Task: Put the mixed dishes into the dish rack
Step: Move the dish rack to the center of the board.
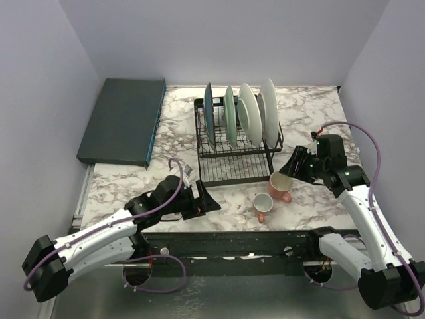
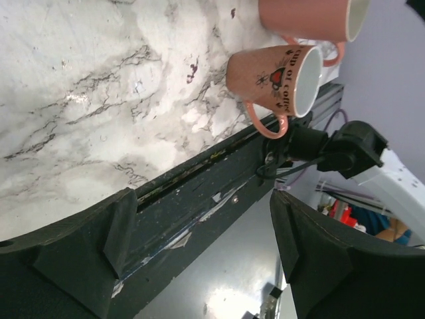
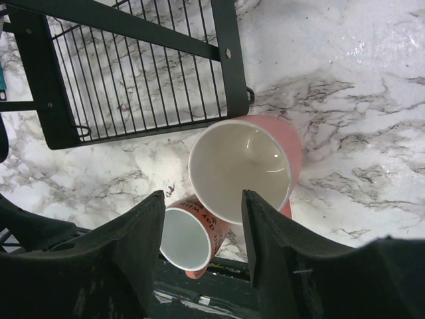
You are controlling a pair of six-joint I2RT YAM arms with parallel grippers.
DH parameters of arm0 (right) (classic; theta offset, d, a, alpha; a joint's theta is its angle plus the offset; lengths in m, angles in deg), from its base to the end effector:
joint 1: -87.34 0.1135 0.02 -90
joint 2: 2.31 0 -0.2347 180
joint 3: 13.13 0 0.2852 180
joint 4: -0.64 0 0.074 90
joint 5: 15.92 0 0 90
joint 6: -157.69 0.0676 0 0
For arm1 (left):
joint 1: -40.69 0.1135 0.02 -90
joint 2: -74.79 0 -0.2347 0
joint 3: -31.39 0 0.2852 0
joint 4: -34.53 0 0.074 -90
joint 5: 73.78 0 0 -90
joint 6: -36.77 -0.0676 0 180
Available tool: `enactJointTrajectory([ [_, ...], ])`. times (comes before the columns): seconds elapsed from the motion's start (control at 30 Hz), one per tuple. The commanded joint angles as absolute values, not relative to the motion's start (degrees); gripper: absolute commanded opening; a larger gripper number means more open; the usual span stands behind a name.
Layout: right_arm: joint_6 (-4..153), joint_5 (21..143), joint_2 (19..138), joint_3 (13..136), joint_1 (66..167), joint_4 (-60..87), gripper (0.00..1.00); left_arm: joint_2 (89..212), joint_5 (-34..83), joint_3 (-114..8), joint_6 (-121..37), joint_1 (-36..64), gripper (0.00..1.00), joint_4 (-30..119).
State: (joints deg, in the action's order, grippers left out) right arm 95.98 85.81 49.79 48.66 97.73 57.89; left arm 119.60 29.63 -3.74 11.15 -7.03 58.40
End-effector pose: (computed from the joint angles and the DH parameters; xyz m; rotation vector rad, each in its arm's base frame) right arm 0.2450 0.0589 0.2432 0.2848 2.4369 0.5529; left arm 0.1573 -0.1963 0.1537 -0.2042 2.4734 -1.2654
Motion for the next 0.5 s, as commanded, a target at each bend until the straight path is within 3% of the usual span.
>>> enactJointTrajectory([
  [0.0, 94.49, 87.61, 50.97, 48.88, 97.71, 54.76, 0.53, 122.70, 19.72, -6.67, 12.07, -10.82, 0.86, 60.37],
  [0.47, 102.75, 95.02, 57.56, 51.13, 97.71, 43.59, 0.46, 124.83, 19.25, -8.25, 10.72, -10.89, 0.82, 60.48],
])
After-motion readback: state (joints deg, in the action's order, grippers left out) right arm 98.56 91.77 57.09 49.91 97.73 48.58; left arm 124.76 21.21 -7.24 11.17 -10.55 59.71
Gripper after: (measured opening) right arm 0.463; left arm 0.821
